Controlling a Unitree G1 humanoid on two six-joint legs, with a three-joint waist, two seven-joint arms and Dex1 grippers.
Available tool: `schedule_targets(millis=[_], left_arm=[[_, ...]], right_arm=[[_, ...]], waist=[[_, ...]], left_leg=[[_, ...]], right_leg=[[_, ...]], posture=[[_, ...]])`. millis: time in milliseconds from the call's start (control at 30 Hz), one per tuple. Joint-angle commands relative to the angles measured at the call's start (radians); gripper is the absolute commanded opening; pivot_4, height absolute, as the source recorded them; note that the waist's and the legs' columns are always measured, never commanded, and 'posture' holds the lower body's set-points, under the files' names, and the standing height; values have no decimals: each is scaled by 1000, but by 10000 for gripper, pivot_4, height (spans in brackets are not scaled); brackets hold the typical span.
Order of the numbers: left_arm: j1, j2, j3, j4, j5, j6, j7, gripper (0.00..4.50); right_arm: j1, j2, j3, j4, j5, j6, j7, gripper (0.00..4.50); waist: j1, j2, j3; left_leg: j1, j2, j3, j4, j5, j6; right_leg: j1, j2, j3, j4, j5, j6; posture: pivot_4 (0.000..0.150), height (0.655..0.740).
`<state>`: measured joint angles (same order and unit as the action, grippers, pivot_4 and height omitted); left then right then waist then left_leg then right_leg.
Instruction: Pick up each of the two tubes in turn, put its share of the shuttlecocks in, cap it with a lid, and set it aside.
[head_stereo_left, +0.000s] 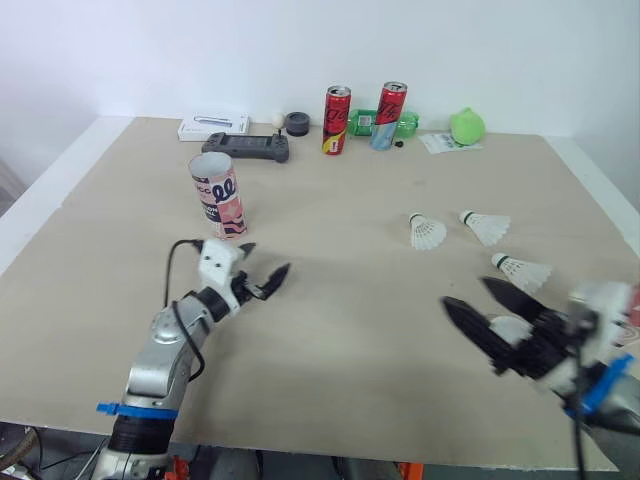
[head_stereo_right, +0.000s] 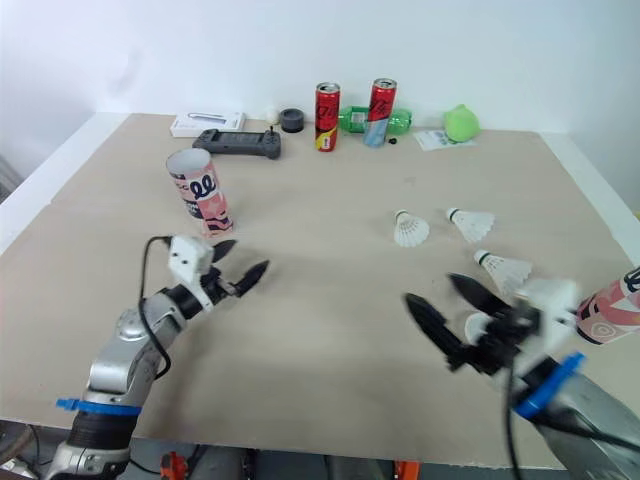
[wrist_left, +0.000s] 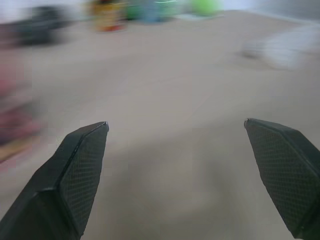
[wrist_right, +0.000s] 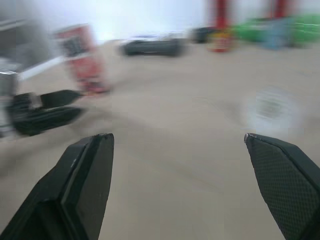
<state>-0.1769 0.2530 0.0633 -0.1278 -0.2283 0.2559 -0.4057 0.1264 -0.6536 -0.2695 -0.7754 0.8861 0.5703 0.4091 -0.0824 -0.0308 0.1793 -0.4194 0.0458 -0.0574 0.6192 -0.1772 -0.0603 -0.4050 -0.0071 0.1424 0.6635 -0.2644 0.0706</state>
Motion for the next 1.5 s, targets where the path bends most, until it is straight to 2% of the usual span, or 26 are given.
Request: schedule_targets(millis=[33, 167, 300, 500, 833, 1100, 1300, 1400, 1433, 1500], left_arm=[[0, 1, 28, -22, 54, -8, 89, 45000], [-66, 3, 38, 81, 71, -32, 115, 45000], [-176, 11, 31, 230, 77, -43, 97, 45000], [-356, 7, 31, 500, 71, -110, 47, 45000], [-559, -12, 35, 840, 96, -229, 63, 45000], [-684, -24, 44, 1042, 101, -322, 60, 45000], [-713, -27, 45, 1112, 106, -358, 68, 45000], [-708, -30, 43, 1112, 107, -371, 66, 36346], [-707, -30, 42, 1112, 107, -372, 67, 32126], [-703, -30, 41, 1111, 111, -365, 80, 30612]], right_arm=[[-164, 50, 230, 65, -146, 3, 0, 44790], [-309, 125, 378, 184, -269, -35, 28, 44790], [-389, 183, 422, 259, -335, -61, 47, 44790], [-402, 225, 450, 290, -392, -70, 65, 44790], [-416, 270, 446, 294, -438, -61, 63, 44790], [-418, 293, 449, 296, -452, -56, 70, 44790], [-409, 301, 444, 290, -458, -52, 72, 44790], [-405, 303, 443, 287, -459, -50, 71, 45000], [-405, 304, 443, 287, -459, -50, 71, 45000], [-406, 305, 442, 287, -457, -48, 72, 45000]], waist=[[9, -2, 1], [39, -1, 1], [41, -2, 1], [37, -2, 1], [36, -2, 1], [36, -2, 1], [36, -2, 1], [36, -2, 1], [36, -2, 1], [36, -2, 1]], left_leg=[[-1, 0, -1, 0, 0, -1], [-7, -1, -4, -2, 0, -4], [-11, -2, -5, -1, -2, -6], [-10, -1, -10, -1, -2, -6], [-10, -1, -11, -1, 0, -6], [-10, -1, -12, -1, 0, -6], [-10, -1, -12, -1, 0, -6], [-10, -1, -12, -1, 1, -6], [-10, -1, -12, -1, 1, -6], [-10, -1, -12, -1, 1, -6]], right_leg=[[-1, 0, 0, 0, 1, 1], [-2, 2, -3, 0, 1, 1], [-3, 0, -4, -1, 0, 2], [-2, 2, -9, -1, 0, 2], [-1, 2, -10, 1, 1, 3], [-1, 2, -10, 1, 1, 3], [-1, 2, -10, 1, 1, 3], [-1, 2, -10, 1, 1, 3], [-1, 2, -10, 1, 1, 3], [-1, 2, -10, 1, 1, 3]], posture=[[1500, 7400], [1500, 7400], [1500, 7400], [1500, 7400], [1500, 7400], [1500, 7400], [1500, 7400], [1500, 7400], [1500, 7400], [1500, 7400]])
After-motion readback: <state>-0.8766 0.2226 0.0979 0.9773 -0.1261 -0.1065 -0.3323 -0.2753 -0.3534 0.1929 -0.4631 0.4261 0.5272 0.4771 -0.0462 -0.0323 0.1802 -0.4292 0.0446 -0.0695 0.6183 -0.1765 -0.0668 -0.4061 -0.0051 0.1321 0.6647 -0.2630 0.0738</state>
